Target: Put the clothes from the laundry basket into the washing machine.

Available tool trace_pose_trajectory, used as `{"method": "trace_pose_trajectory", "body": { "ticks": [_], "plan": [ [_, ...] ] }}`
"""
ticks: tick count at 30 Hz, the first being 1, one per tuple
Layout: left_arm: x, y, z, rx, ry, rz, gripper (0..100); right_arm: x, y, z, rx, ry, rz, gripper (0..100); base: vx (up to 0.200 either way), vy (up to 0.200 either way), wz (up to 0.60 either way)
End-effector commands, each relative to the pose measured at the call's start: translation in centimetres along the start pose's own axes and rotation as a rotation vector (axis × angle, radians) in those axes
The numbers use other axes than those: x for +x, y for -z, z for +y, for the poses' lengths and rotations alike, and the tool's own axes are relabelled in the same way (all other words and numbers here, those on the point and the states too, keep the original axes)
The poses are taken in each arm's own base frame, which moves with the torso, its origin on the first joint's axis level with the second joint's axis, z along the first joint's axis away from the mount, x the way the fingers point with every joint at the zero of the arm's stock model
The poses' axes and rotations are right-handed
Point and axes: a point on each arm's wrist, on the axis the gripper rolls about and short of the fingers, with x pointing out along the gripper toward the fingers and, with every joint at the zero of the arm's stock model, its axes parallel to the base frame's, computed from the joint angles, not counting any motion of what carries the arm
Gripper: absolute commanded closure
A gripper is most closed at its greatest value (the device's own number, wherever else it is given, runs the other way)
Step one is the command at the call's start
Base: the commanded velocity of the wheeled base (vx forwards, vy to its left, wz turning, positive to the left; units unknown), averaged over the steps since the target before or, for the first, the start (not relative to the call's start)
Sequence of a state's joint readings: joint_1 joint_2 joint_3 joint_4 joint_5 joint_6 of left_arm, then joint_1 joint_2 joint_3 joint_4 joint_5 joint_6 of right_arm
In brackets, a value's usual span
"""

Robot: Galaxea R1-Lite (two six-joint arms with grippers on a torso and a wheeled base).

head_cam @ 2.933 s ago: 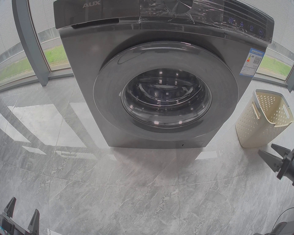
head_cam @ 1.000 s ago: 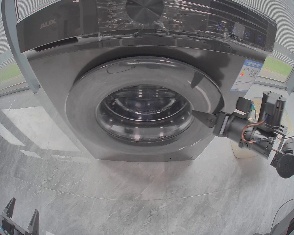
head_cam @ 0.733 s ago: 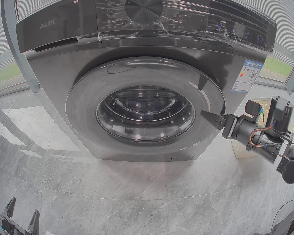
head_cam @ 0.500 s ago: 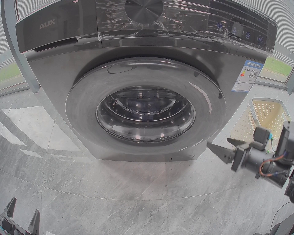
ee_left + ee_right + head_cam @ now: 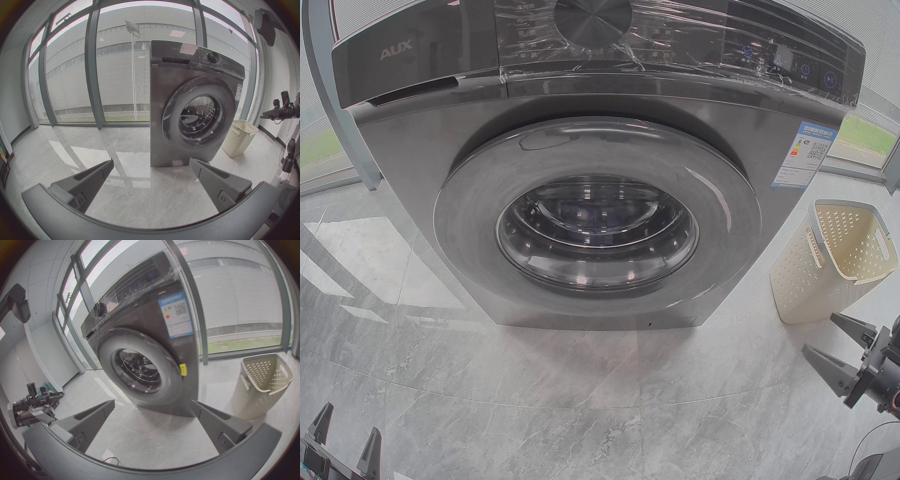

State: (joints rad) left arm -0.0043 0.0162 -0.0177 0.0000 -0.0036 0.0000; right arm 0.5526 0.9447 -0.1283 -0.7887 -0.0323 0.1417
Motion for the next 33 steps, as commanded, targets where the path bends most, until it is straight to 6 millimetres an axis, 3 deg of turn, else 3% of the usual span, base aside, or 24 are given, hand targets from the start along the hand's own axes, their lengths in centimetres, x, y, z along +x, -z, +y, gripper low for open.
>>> {"method": "trace_pose_trajectory", "body": {
  "ticks": [1, 2, 7, 12, 18, 20, 33],
  "plan": [
    [0.0, 0.5, 0.0, 0.0, 0.0, 0.005, 0, -5.0, 1.8, -1.3, -0.069, 0.161, -0.099, 0, 0.0, 0.0, 0.0],
    [0.0, 0.5, 0.0, 0.0, 0.0, 0.005, 0, -5.1, 1.9, -1.3, -0.072, 0.165, -0.101, 0, 0.0, 0.0, 0.0],
    [0.0, 0.5, 0.0, 0.0, 0.0, 0.006, 0, -9.2, 4.1, -1.2, -0.109, 0.352, -0.175, 0, 0.0, 0.0, 0.0],
    [0.0, 0.5, 0.0, 0.0, 0.001, 0.006, 0, -11.2, 6.8, -0.7, -0.12, 0.411, -0.167, 0, 0.0, 0.0, 0.0],
    [0.0, 0.5, 0.0, -0.002, 0.0, 0.006, 0, -11.7, 8.0, -0.5, -0.125, 0.51, -0.144, 0, 0.0, 0.0, 0.0],
    [0.0, 0.5, 0.0, -0.002, 0.0, 0.005, 0, -11.9, 9.2, -0.5, -0.123, 0.544, -0.077, 0, 0.0, 0.0, 0.0],
    [0.0, 0.5, 0.0, -0.005, 0.0, 0.005, 0, -11.9, 9.3, -0.5, -0.145, 0.53, -0.06, 0, 0.0, 0.0, 0.0]
  ]
}}
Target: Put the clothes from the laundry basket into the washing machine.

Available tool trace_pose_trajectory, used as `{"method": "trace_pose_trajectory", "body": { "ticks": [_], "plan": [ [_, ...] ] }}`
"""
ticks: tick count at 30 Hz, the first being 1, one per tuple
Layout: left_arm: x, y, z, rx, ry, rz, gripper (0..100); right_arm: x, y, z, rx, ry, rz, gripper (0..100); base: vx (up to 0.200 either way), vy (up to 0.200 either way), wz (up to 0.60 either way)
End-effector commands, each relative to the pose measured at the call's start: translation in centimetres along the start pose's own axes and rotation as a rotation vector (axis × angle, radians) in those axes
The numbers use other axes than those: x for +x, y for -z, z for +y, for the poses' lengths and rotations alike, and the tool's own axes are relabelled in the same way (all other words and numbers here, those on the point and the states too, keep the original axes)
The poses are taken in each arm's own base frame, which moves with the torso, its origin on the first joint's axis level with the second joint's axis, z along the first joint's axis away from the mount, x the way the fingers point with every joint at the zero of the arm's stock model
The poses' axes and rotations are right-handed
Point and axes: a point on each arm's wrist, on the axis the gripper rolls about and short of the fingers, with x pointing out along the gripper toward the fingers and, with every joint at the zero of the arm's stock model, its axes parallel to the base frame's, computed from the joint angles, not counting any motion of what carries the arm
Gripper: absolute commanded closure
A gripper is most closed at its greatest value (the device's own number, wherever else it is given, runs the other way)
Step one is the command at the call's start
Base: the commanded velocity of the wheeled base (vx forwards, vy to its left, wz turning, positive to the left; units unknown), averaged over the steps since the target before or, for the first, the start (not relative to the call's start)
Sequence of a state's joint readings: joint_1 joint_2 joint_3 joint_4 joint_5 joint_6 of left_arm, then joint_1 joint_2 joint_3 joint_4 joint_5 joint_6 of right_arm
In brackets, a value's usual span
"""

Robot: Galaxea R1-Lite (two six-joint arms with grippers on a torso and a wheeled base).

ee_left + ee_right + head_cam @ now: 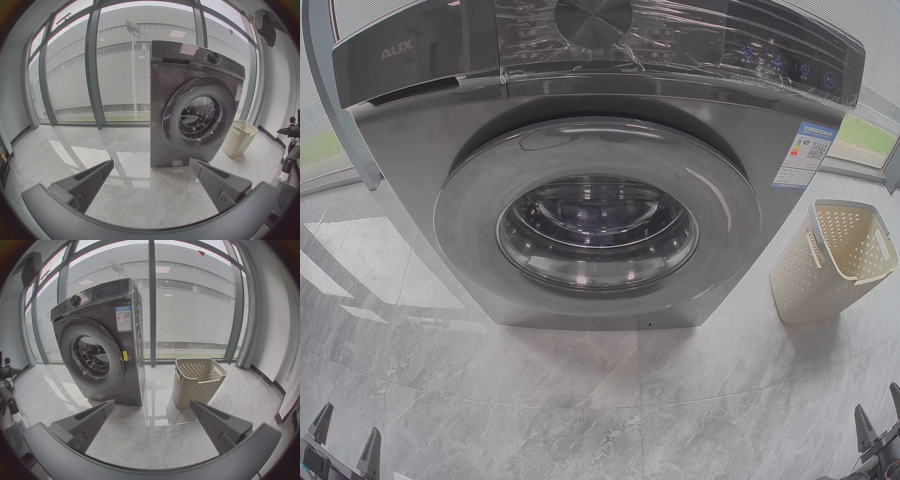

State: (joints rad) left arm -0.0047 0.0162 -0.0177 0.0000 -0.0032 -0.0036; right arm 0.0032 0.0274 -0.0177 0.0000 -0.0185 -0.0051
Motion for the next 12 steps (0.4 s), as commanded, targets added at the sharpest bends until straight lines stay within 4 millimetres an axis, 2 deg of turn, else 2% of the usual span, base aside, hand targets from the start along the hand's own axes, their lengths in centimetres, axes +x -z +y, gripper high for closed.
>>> {"method": "trace_pose_trajectory", "body": {
  "ticks": [1, 12],
  "plan": [
    [0.03, 0.47, 0.0, -0.001, 0.0, 0.005, 0, -0.08, 0.55, 0.02, -0.012, -0.003, -0.01, 0, 0.0, 0.0, 0.0],
    [0.03, 0.47, 0.0, -0.001, 0.0, 0.005, 0, -0.08, 0.55, 0.01, -0.004, -0.001, -0.01, 0, 0.0, 0.0, 0.0]
  ]
}}
